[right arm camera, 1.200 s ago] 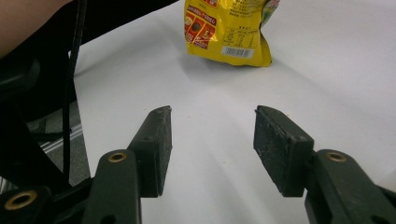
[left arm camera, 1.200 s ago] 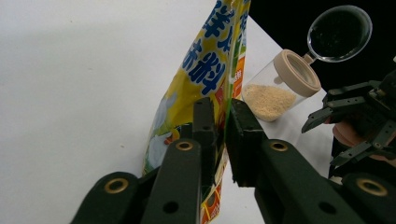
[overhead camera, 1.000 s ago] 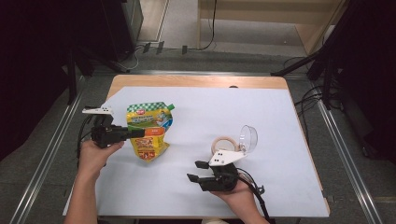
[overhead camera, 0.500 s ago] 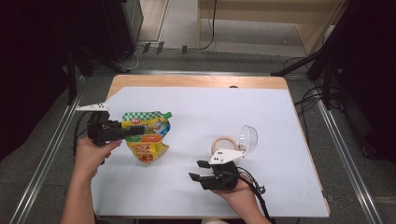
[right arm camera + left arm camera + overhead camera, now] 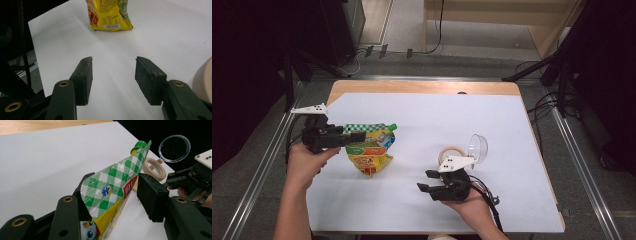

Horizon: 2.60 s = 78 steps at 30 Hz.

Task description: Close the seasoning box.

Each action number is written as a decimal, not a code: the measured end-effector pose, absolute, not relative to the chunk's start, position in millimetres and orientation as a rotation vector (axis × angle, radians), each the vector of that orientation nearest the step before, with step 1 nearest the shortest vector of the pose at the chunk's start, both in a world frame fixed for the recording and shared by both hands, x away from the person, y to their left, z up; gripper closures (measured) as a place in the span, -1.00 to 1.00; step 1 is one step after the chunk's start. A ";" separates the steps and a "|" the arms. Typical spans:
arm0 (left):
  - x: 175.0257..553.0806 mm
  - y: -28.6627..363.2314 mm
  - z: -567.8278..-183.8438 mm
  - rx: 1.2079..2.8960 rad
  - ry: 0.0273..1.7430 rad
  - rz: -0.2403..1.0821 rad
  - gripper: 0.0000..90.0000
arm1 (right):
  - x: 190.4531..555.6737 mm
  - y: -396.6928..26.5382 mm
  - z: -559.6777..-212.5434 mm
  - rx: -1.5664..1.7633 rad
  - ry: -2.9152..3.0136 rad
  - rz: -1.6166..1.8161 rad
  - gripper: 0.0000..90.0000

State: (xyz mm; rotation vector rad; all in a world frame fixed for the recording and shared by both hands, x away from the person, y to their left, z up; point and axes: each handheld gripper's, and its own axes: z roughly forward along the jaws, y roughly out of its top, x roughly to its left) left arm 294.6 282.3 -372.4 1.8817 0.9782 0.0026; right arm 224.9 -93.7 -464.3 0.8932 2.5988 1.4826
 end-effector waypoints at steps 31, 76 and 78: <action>284.1 323.5 -362.3 1.812 1.122 0.135 0.03 | 240.2 -121.6 -440.2 0.945 2.595 1.480 0.25; 301.3 319.2 -409.9 1.887 1.153 0.145 -0.05 | 246.7 -223.9 -362.8 1.011 2.404 1.506 1.00; 301.5 318.1 -410.4 1.896 1.149 0.146 -0.05 | 248.0 -231.7 -361.9 1.031 2.380 1.504 1.00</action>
